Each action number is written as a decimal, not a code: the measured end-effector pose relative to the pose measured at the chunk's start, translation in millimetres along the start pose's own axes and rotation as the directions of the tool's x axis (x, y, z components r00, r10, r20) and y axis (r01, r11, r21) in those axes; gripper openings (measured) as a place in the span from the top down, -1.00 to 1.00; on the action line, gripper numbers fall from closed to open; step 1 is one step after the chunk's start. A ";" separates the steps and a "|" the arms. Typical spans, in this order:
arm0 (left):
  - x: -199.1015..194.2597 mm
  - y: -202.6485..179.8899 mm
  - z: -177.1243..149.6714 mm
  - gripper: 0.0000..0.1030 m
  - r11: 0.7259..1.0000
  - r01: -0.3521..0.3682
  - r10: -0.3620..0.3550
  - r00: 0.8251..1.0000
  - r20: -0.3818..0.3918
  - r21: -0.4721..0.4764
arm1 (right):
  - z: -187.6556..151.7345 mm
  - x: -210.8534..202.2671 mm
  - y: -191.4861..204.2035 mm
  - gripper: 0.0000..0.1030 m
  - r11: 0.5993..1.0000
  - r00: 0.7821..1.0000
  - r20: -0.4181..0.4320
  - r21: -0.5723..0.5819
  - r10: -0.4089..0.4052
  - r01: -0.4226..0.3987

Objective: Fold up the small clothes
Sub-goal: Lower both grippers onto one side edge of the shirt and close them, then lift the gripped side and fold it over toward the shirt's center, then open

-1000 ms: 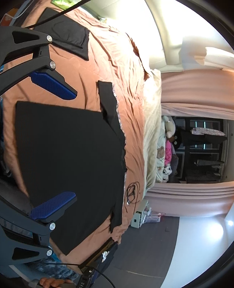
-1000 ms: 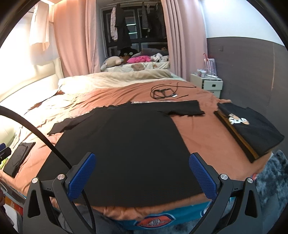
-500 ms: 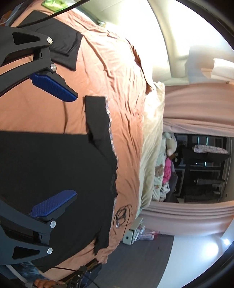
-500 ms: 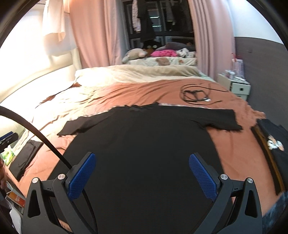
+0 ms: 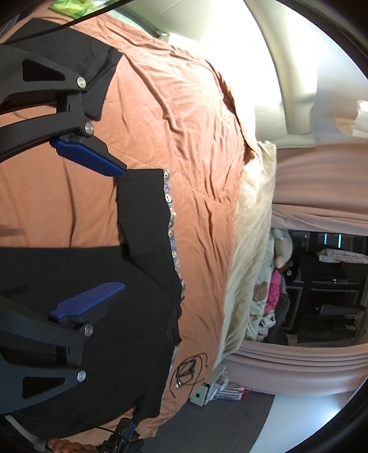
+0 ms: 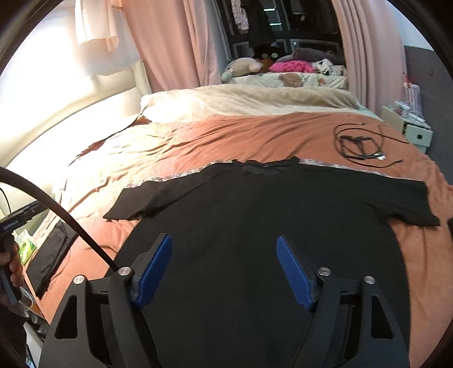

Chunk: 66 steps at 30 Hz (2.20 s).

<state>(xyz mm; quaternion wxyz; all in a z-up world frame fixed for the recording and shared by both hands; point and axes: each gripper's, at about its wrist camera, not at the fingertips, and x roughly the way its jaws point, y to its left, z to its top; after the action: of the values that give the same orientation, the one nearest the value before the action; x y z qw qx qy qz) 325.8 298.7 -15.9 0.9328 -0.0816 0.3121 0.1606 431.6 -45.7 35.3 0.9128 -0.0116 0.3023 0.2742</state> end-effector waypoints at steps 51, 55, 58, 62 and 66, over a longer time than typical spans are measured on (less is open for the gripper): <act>296.6 115.3 21.8 0.85 0.984 -0.143 0.096 0.924 -0.370 -0.102 | 107.3 368.1 48.1 0.89 0.941 0.888 -0.321 0.186 0.329 -0.281; 282.9 106.0 44.7 0.85 0.988 -0.132 0.100 0.940 -0.327 -0.079 | 106.1 387.6 53.2 0.89 0.927 0.873 -0.329 0.231 0.360 -0.295; 270.0 96.8 64.2 0.86 0.991 -0.121 0.098 0.950 -0.297 -0.060 | 103.5 402.2 56.8 0.90 0.918 0.865 -0.332 0.258 0.376 -0.300; 252.2 83.2 91.2 0.86 0.995 -0.095 0.081 0.963 -0.255 -0.043 | 99.6 419.6 65.7 0.89 0.915 0.858 -0.342 0.270 0.382 -0.299; 234.5 65.5 115.5 0.86 0.998 -0.066 0.061 0.976 -0.210 -0.016 | 107.4 422.2 76.1 0.88 0.924 0.864 -0.341 0.228 0.371 -0.307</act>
<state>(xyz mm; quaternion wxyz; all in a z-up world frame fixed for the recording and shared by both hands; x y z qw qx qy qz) 543.7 447.4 -70.6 0.8881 -0.0985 0.4093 0.1845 733.1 247.4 -101.7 0.7724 0.0651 0.4915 0.3970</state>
